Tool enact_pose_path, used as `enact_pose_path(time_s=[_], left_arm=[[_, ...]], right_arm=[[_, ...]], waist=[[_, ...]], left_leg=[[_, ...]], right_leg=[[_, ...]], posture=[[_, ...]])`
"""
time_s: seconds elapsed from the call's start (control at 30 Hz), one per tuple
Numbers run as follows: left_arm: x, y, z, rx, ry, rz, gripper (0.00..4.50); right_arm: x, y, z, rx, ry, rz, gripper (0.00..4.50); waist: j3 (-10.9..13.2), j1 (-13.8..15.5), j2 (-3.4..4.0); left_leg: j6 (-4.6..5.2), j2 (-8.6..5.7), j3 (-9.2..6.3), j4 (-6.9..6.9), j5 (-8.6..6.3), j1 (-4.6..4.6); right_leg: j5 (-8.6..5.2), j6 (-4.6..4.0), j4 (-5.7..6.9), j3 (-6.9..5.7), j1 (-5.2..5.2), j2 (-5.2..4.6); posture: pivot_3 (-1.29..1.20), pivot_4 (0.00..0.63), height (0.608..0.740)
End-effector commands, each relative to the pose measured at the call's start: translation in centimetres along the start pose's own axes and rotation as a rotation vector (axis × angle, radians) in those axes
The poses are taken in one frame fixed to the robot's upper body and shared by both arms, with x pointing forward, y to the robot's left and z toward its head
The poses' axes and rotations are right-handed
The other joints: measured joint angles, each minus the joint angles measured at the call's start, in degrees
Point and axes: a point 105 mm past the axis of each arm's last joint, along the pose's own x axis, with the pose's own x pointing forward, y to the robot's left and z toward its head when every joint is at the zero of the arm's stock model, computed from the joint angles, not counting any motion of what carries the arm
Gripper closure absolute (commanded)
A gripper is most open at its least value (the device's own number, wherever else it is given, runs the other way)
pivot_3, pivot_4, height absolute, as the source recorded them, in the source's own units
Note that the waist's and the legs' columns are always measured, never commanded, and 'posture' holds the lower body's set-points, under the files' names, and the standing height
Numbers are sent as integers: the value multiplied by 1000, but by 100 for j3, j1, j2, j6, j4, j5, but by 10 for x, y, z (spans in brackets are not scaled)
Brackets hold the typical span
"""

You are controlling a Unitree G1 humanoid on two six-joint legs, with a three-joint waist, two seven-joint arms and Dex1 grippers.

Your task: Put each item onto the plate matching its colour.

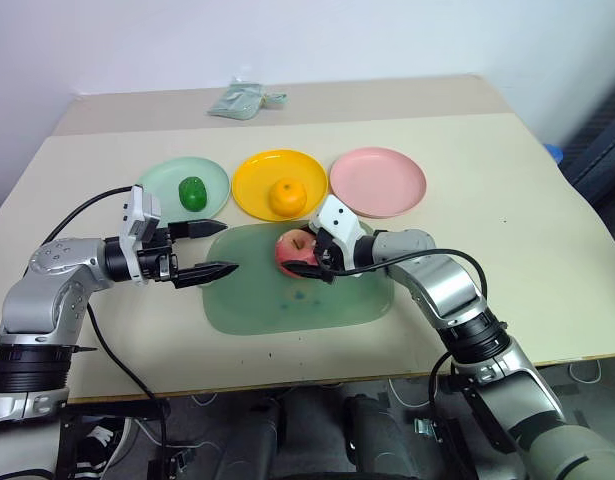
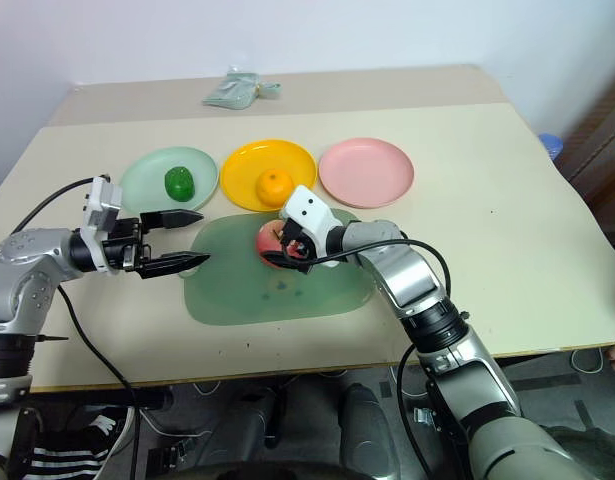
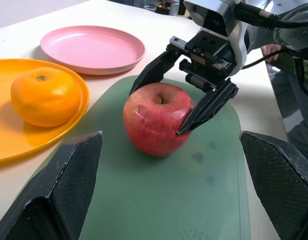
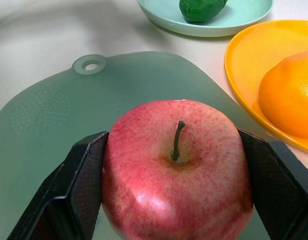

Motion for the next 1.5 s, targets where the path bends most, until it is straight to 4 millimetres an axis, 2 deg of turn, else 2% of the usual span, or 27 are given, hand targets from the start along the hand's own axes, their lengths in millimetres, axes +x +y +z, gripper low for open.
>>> enact_pose_path(time_s=[0.03, 0.1, 0.23, 0.4, 0.53, 0.67, 0.8, 0.87, 1.0, 1.1, 1.2, 1.27, 1.3, 1.37, 1.5], left_arm=[[-1, 0, 11, 39, -38, 0, 0], [-1, 3, 13, 46, -59, 18, 0], [3, 18, 24, 100, -141, 105, 0], [24, 16, 36, 126, -253, 133, 0], [39, 8, 33, 108, -284, 119, 0], [47, 3, 32, 88, -300, 114, 0], [46, 2, 31, 91, -294, 119, 0], [45, 3, 31, 93, -292, 121, 0], [43, 4, 34, 95, -298, 129, 0], [40, 6, 36, 95, -297, 135, 0], [36, 8, 37, 102, -295, 139, 0], [34, 8, 36, 101, -289, 134, 0], [33, 8, 36, 103, -285, 133, 0], [31, 10, 36, 108, -283, 139, 0], [24, 11, 31, 90, -238, 113, 0]], right_arm=[[-17, -14, 34, 56, -134, -9, 1157], [-32, -34, 49, 85, -186, -53, 1157], [-54, -72, 54, 109, -207, -167, 1157], [-75, -126, 35, 15, -113, -416, 1157], [-78, -155, 26, -12, -91, -569, 1157], [-78, -172, 18, 16, -112, -650, 1157], [-76, -181, 11, 71, -141, -685, 1157], [-74, -182, 13, 57, -153, -686, 124], [-72, -182, 35, 3, -230, -690, 39], [-72, -174, 55, -65, -318, -635, 39], [-62, -127, 69, -107, -404, -344, 39], [-63, -91, 70, -142, -426, -177, 39], [-64, -80, 70, -149, -430, -133, 39], [-72, -60, 74, -183, -476, -78, 39], [-93, -6, 62, -190, -485, 122, 39]], waist=[[1, 0, 1], [1, 3, 1], [0, 46, -1], [-2, 40, -3], [-1, -13, -2], [-1, -31, -2], [0, -15, -2], [0, -8, -2], [0, -15, -1], [0, -17, -1], [0, -16, 0], [0, -13, -1], [0, -8, -1], [0, 8, -1], [0, 41, -1]], left_leg=[[0, 0, 0, 0, 0, 0], [0, 0, 0, 0, 0, 0], [0, -1, -1, 3, 0, -1], [0, -3, 5, 3, 0, 0], [0, -2, 11, 2, 0, -1], [0, 1, 22, -2, 0, 4], [1, 1, 28, 0, 1, 3], [1, 0, 29, 1, 1, 3], [1, 0, 29, 1, 1, 3], [1, 0, 26, 0, 1, 3], [2, 1, 19, 0, 0, 3], [3, 2, 13, 1, -1, 3], [5, 2, 10, 3, -2, 3], [5, 0, 9, 8, -2, 3], [5, 0, 6, 15, -3, 1]], right_leg=[[0, 0, 0, 0, 0, 0], [0, 0, 0, 1, 0, -1], [0, 0, -3, -2, 3, 0], [1, 1, -7, -3, 7, -2], [1, 1, -3, 1, 2, -2], [2, 0, 2, 8, 0, 2], [2, 0, 1, 9, 0, 3], [2, 1, 1, 9, 2, 3], [2, 1, 1, 9, 2, 3], [2, 1, 1, 9, 2, 4], [2, 1, 2, 9, 2, 5], [1, 2, 2, 8, 3, 5], [1, 2, 2, 7, 4, 5], [2, 2, 2, 7, 6, 3], [2, 3, -1, 6, 9, 2]], posture=[[0, 150, 740], [0, 150, 740], [0, 150, 740], [0, 150, 740], [0, 150, 740], [0, 150, 740], [0, 150, 740], [0, 150, 740], [0, 150, 740], [0, 150, 740], [0, 150, 740], [0, 150, 740], [0, 150, 740], [0, 150, 740], [0, 150, 740]])
